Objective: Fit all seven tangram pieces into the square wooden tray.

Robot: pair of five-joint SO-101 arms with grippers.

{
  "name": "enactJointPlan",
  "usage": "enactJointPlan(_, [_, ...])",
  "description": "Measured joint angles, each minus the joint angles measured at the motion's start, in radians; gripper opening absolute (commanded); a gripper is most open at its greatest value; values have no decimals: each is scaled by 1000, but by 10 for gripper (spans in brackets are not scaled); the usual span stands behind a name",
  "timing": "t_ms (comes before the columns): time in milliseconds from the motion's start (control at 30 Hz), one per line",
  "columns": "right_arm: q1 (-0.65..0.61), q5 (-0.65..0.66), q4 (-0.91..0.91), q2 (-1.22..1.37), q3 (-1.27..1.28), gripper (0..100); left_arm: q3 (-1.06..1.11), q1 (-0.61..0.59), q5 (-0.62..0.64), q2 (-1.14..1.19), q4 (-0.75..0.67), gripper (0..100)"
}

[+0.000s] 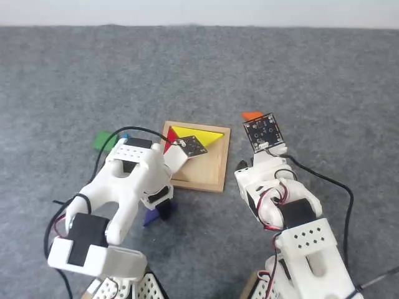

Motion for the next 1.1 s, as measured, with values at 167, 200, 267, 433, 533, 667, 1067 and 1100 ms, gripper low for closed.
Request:
enactJointPlan(167, [0,0,0,0,0,86,0,0,3,0,0,189])
enactJointPlan(200, [0,0,0,0,0,86,0,0,11,0,0,174])
enactJointPlan(267, [0,0,0,0,0,86,6,3,17,0,0,138])
enactJointPlan(433, [0,0,0,0,0,86,20,51,72,-12,0,127])
enactJointPlan(533, [0,0,0,0,0,86,18,81,114,-14,0,126])
enactJointPlan(667, [0,0,0,0,0,86,18,95,149,-14,0,124])
enactJointPlan(1067, [38,0,0,0,0,86,26,114,167,-232,52,128])
enactJointPlan(1100, [37,0,0,0,0,86,26,114,172,-259,52,128])
